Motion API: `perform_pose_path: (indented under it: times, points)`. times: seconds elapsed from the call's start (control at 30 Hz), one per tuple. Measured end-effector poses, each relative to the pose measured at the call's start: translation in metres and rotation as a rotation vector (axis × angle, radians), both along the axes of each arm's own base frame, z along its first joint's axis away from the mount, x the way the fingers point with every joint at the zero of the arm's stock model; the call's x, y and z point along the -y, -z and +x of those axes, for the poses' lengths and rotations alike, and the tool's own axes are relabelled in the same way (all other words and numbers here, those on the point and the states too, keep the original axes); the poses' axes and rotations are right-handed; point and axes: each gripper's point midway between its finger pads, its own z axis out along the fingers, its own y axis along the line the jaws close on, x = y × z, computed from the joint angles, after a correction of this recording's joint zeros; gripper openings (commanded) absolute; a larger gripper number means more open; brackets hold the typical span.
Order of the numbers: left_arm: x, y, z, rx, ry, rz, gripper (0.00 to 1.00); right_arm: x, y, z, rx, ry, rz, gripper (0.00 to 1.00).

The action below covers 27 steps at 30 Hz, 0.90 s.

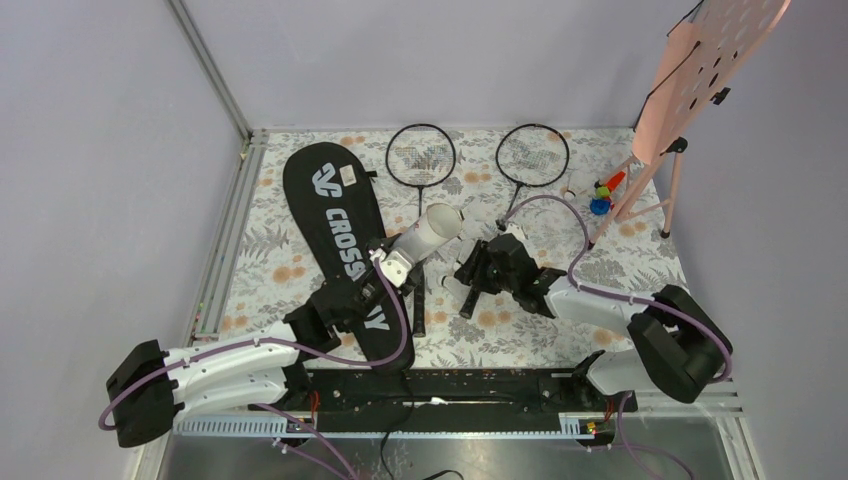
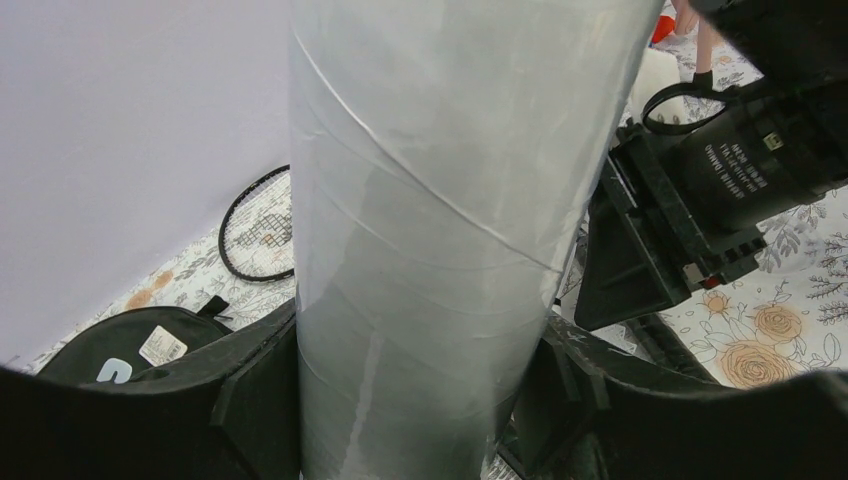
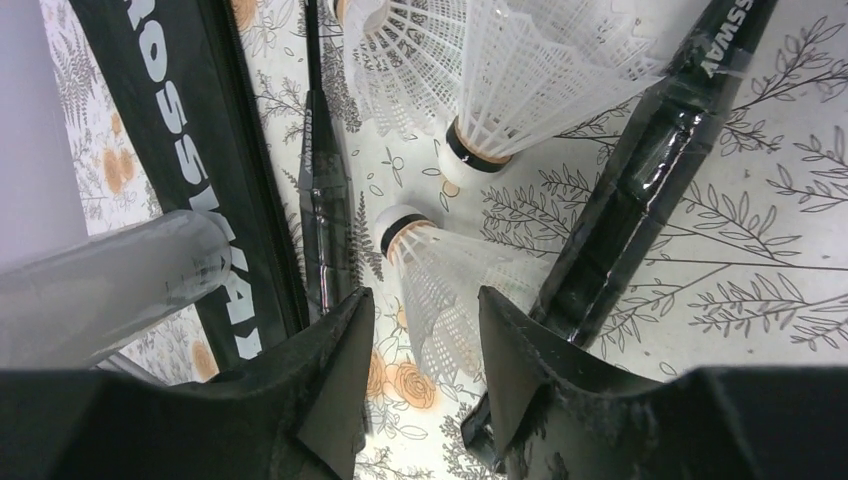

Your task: Pack up the badminton gear

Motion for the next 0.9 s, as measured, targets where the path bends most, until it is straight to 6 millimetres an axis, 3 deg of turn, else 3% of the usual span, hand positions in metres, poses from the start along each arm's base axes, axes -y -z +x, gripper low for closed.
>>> perform_pose_path:
  times: [0.1,0.17,0.23,0.4,0.5,0.73,0.9]
  points:
    - [0.000,0.000,0.000,0.000,0.000,0.000,0.56,-0.004,0.009,0.001,-0.018,-0.003,0.004,0.29]
    - [0.000,0.000,0.000,0.000,-0.002,0.000,0.56,-0.007,0.014,0.002,-0.032,-0.006,0.002,0.10]
    - [0.000,0.000,0.000,-0.001,-0.002,-0.001,0.56,-0.008,0.015,0.004,-0.033,-0.009,-0.004,0.00]
    - [0.000,0.000,0.000,-0.001,-0.002,-0.001,0.56,-0.012,-0.012,0.006,0.024,-0.056,0.002,0.00]
    - [0.000,0.000,-0.001,-0.001,0.004,0.001,0.56,-0.005,-0.053,-0.004,0.119,-0.119,0.012,0.00]
    - [0.011,0.006,-0.010,0.004,0.090,0.040,0.57,0.051,-0.195,-0.031,0.541,-0.179,-0.048,0.00]
    - [0.021,0.012,-0.015,-0.005,0.152,0.086,0.57,0.073,-0.257,-0.066,0.729,-0.282,-0.055,0.00]
